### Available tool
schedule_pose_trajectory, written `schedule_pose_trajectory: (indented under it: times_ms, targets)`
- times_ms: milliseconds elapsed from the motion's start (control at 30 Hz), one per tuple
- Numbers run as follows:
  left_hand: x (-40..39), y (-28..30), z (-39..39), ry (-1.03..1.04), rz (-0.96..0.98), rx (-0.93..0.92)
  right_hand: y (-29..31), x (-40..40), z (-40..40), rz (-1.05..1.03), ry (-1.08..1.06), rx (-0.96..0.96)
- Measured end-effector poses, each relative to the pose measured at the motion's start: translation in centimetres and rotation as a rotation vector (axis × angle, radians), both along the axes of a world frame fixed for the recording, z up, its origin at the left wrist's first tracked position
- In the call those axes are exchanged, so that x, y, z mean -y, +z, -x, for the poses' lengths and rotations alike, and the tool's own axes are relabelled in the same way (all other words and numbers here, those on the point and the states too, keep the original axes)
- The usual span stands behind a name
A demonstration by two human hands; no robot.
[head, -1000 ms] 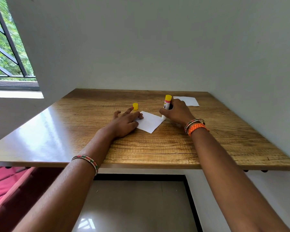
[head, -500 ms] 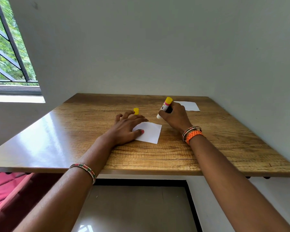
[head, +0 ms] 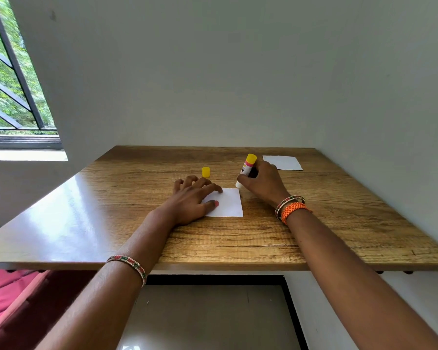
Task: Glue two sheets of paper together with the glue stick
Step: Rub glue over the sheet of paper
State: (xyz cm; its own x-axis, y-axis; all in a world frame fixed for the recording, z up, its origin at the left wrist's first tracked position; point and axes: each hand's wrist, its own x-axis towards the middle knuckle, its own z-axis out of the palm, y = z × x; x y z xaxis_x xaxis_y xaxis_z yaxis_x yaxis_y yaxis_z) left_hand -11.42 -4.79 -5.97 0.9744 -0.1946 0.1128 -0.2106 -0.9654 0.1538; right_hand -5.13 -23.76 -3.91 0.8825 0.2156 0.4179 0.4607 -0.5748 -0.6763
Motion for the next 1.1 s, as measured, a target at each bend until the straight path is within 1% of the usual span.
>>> schedule_pose_trajectory:
  times_ms: [267, 633, 833, 1100]
  targets:
    - [-0.1, -0.2, -0.2, 0.015, -0.046, -0.001, -0.2, -0.2, -0.3, 0.053, 0.024, 0.000]
    - [0.0, -0.2, -0.1, 0.028, -0.020, 0.000, -0.3, -0.5, -0.5, 0.112, 0.046, -0.019]
    - [0.0, 0.0, -0.2, 0.038, -0.016, -0.007, -0.2, -0.7, -0.3, 0.121, 0.033, -0.046]
    - [0.0, -0.2, -0.3, 0.047, -0.031, -0.015, -0.2, -0.6, 0.5, 0.071, 0.031, -0.076]
